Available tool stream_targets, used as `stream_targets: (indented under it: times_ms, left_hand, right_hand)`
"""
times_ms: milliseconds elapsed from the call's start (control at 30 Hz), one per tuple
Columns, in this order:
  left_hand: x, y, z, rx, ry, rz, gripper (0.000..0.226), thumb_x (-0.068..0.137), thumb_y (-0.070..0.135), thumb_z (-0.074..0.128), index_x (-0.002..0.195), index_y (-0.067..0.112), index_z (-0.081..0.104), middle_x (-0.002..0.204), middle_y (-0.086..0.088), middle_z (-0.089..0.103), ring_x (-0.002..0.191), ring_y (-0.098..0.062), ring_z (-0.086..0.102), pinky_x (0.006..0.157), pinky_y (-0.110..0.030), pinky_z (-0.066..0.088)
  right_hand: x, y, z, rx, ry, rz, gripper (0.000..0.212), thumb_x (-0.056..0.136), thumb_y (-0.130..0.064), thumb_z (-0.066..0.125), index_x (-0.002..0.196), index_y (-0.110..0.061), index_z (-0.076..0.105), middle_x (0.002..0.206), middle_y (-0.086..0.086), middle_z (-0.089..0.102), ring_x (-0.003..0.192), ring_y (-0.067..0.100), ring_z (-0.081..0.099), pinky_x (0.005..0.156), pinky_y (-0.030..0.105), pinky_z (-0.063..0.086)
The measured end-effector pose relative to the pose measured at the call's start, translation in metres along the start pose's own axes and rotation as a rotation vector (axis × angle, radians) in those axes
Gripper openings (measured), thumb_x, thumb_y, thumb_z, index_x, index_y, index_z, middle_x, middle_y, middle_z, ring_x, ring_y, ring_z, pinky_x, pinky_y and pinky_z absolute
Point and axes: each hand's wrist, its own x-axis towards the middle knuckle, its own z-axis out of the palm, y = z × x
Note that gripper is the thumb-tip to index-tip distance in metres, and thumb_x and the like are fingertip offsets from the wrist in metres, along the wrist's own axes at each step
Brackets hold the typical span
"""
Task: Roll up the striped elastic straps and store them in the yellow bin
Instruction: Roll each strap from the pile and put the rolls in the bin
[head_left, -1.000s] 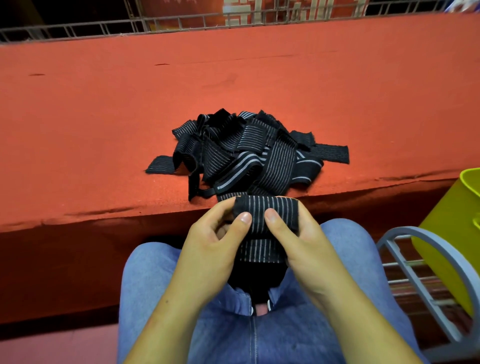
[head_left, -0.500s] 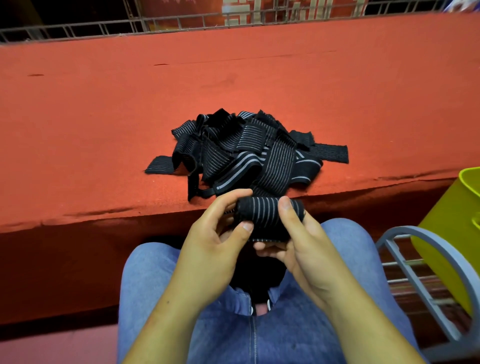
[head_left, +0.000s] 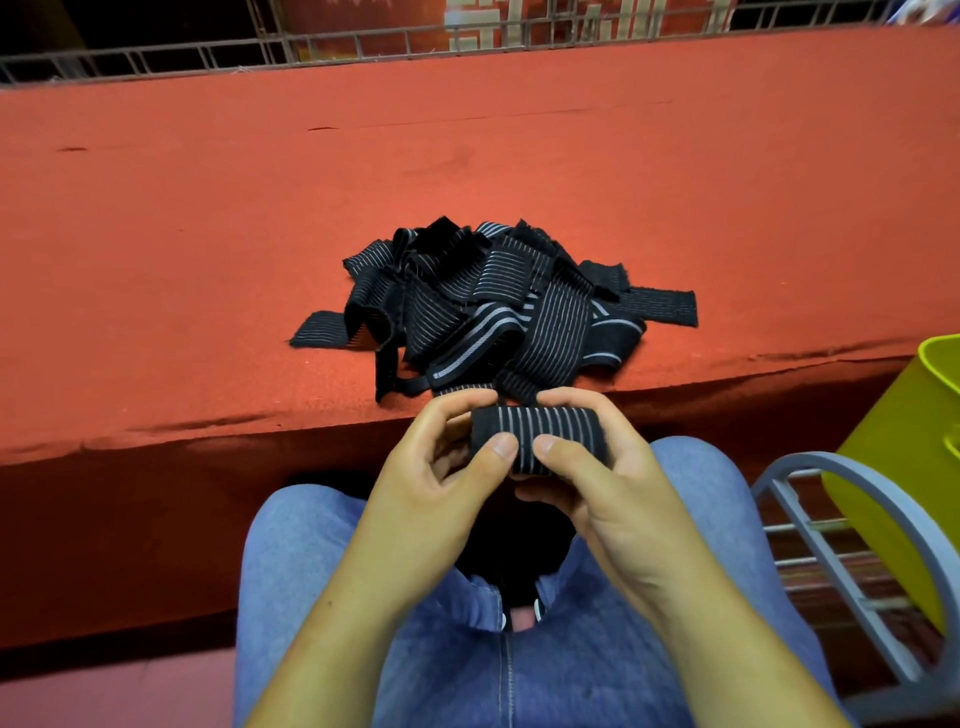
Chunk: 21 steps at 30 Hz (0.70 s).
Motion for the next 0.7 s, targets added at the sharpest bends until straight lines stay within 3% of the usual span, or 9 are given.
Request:
stream_targets:
  times_ms: [133, 233, 300, 433, 567, 700]
  left_hand:
    - [0.002, -0.001, 0.000, -0.004, 0.008, -0.021, 0.035, 0.094, 0.012, 0.070, 0.126, 0.025, 0.065, 0.113, 0.010, 0.075, 0.105, -0.005, 0.072, 0.085, -0.013, 0.053]
    - [0.002, -0.003, -0.001, 0.017, 0.017, -0.026, 0.039, 0.092, 0.008, 0.073, 0.126, 0.027, 0.066, 0.112, 0.012, 0.075, 0.104, -0.005, 0.072, 0.085, -0.014, 0.053]
    - [0.002, -0.004, -0.002, 0.033, 0.028, -0.018, 0.041, 0.092, 0.006, 0.073, 0.125, 0.029, 0.067, 0.112, 0.012, 0.075, 0.105, -0.006, 0.072, 0.086, -0.015, 0.054]
    - [0.001, -0.005, -0.002, 0.036, 0.054, 0.014, 0.042, 0.090, -0.002, 0.073, 0.123, 0.024, 0.068, 0.112, 0.008, 0.076, 0.105, -0.005, 0.072, 0.087, -0.016, 0.054]
    - [0.001, -0.004, -0.001, 0.042, 0.074, 0.028, 0.043, 0.088, 0.002, 0.077, 0.123, 0.024, 0.068, 0.110, 0.010, 0.077, 0.103, -0.002, 0.071, 0.085, -0.012, 0.052]
    - [0.001, -0.002, 0.000, 0.012, 0.026, 0.012, 0.038, 0.090, 0.008, 0.075, 0.123, 0.024, 0.068, 0.110, 0.007, 0.077, 0.104, -0.005, 0.072, 0.085, -0.014, 0.054]
  right_hand:
    - [-0.001, 0.000, -0.001, -0.064, -0.017, -0.048, 0.037, 0.078, -0.015, 0.073, 0.110, -0.034, 0.073, 0.112, 0.013, 0.076, 0.113, 0.039, 0.071, 0.095, 0.054, 0.061]
    - [-0.002, -0.001, -0.002, -0.136, -0.014, -0.065, 0.040, 0.078, -0.015, 0.072, 0.112, -0.036, 0.072, 0.110, 0.014, 0.076, 0.105, 0.036, 0.073, 0.100, 0.059, 0.058]
    - [-0.003, -0.002, -0.002, -0.149, -0.021, -0.058, 0.041, 0.078, -0.015, 0.073, 0.113, -0.037, 0.071, 0.110, 0.011, 0.077, 0.100, 0.025, 0.072, 0.101, 0.057, 0.057]
    - [-0.004, -0.004, 0.000, -0.113, -0.037, -0.052, 0.033, 0.085, -0.021, 0.081, 0.113, -0.035, 0.073, 0.111, 0.008, 0.078, 0.105, 0.023, 0.073, 0.104, 0.050, 0.057]
    - [-0.004, -0.007, -0.001, -0.179, -0.008, -0.101, 0.029, 0.092, -0.012, 0.080, 0.112, -0.033, 0.074, 0.105, 0.006, 0.078, 0.098, 0.019, 0.074, 0.098, 0.048, 0.060]
    - [-0.005, -0.010, -0.002, -0.247, -0.002, -0.153, 0.028, 0.091, -0.010, 0.080, 0.111, -0.030, 0.074, 0.101, 0.002, 0.078, 0.094, 0.015, 0.074, 0.088, 0.034, 0.061]
